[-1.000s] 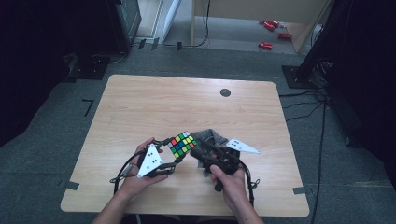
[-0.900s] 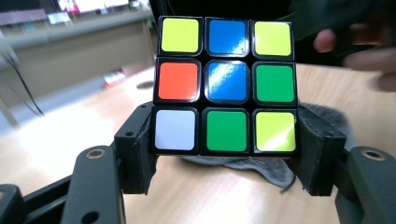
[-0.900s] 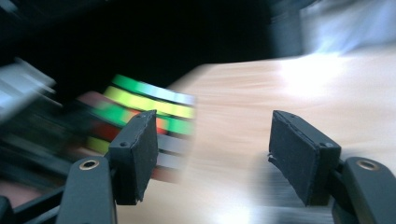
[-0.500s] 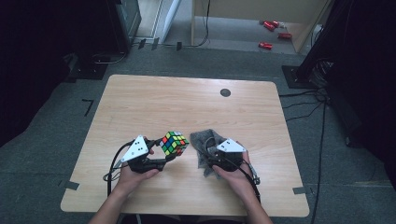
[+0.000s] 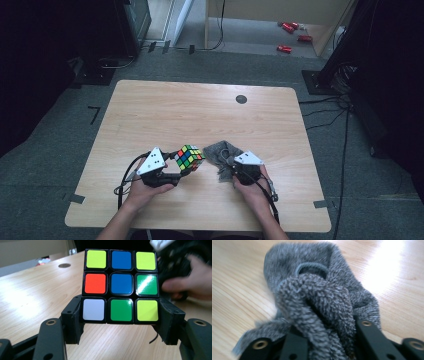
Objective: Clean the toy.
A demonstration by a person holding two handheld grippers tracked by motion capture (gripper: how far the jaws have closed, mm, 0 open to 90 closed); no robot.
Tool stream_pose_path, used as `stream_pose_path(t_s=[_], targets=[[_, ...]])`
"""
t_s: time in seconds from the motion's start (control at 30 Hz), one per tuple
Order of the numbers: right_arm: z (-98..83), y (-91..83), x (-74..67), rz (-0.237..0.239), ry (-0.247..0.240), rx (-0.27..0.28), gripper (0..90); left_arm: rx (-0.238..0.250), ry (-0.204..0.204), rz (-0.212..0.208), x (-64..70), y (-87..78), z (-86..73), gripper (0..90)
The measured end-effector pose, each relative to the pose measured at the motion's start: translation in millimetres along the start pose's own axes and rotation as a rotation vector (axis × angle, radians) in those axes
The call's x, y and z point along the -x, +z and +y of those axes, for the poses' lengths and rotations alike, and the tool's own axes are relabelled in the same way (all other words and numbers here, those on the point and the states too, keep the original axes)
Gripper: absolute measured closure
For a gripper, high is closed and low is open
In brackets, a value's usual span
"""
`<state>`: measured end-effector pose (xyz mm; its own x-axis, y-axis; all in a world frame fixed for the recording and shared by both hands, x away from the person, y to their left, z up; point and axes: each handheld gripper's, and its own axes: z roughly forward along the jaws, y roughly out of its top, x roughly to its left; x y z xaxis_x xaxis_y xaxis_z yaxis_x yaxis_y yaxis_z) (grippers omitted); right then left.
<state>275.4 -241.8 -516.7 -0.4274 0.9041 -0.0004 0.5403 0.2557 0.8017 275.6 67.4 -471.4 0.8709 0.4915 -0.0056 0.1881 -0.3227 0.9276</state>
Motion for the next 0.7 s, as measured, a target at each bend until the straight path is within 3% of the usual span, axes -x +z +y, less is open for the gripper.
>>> stream_pose_path(t_s=[0.07,0.17,0.23,0.33,0.43,0.5,0.53,0.57,0.6,0.67,0.7], targets=[[4.9,-9.7,4.2,0.03,0.04,0.055,77.6,-0.021,0.029,0.004,2.3,2.4,-0.4,34.7],[20.3,-31.6,-1.7,0.063,0.04,0.168,77.8,-0.074,0.042,0.042,5.8,8.7,0.6,34.8],[32.8,-47.9,-13.2,0.096,0.012,0.247,77.8,-0.12,0.053,0.073,9.3,13.6,1.5,34.8],[47.2,-65.2,-39.8,0.154,-0.064,0.318,77.6,-0.201,0.073,0.124,17.2,22.5,4.1,34.8],[49.7,-65.0,-70.8,0.203,-0.155,0.31,77.2,-0.249,0.102,0.145,29.9,30.5,9.2,34.8],[45.0,-56.3,-87.7,0.194,-0.22,0.275,76.6,-0.276,0.139,0.157,40.2,34.6,12.9,34.9],[41.5,-52.2,-93.5,0.176,-0.248,0.275,76.6,-0.299,0.182,0.182,44.6,36.6,12.7,34.9],[39.4,-49.8,-96.8,0.149,-0.272,0.265,76.6,-0.308,0.202,0.195,46.5,37.3,11.9,35.0],[38.7,-48.2,-97.2,0.131,-0.283,0.251,76.6,-0.303,0.192,0.184,46.2,37.2,11.5,35.1],[39.9,-47.0,-90.2,0.075,-0.276,0.243,76.4,-0.3,0.185,0.175,44.4,35.7,12.2,35.1],[40.9,-46.8,-83.5,0.059,-0.248,0.242,76.7,-0.29,0.186,0.174,43.4,34.6,12.7,35.1]])
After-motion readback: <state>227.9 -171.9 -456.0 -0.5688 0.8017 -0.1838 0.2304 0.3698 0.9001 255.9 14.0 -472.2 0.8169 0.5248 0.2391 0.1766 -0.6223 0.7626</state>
